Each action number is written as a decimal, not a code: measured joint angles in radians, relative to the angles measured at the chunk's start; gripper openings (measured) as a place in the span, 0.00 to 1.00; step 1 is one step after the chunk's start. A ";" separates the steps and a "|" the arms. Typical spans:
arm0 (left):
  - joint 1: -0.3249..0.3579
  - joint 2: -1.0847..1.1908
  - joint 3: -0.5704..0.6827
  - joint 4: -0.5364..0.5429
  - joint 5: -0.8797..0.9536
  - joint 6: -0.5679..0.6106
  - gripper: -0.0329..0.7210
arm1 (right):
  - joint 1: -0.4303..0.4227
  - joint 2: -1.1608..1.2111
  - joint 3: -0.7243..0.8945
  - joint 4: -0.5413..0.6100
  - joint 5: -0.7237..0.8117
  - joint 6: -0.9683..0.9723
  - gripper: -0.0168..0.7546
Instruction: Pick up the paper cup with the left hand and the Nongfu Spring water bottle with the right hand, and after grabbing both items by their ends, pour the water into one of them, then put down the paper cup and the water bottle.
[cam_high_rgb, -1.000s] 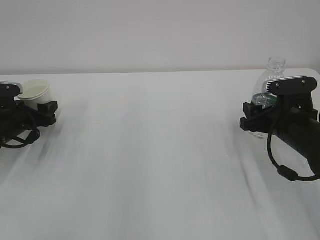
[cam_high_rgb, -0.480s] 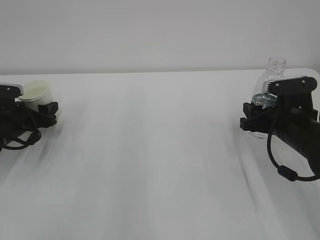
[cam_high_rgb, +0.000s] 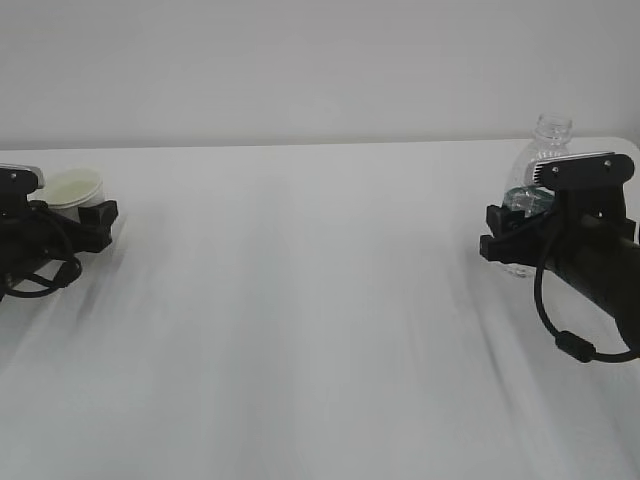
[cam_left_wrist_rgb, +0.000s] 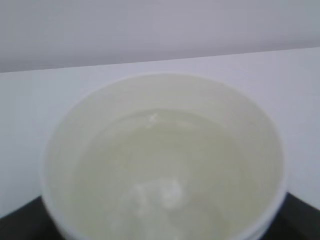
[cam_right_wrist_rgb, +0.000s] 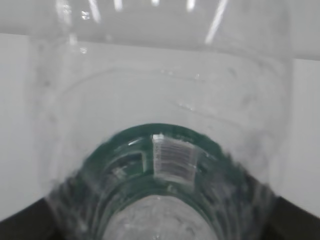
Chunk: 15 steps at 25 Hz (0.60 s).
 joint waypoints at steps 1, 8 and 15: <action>0.000 0.000 0.000 -0.002 -0.002 0.000 0.84 | 0.000 0.000 0.000 0.000 0.000 0.002 0.65; 0.000 0.000 0.000 -0.004 -0.005 0.000 0.86 | 0.000 0.000 0.000 0.000 0.000 0.002 0.65; 0.000 0.000 0.000 -0.004 0.001 0.000 0.86 | 0.000 0.000 0.000 0.000 0.000 0.004 0.65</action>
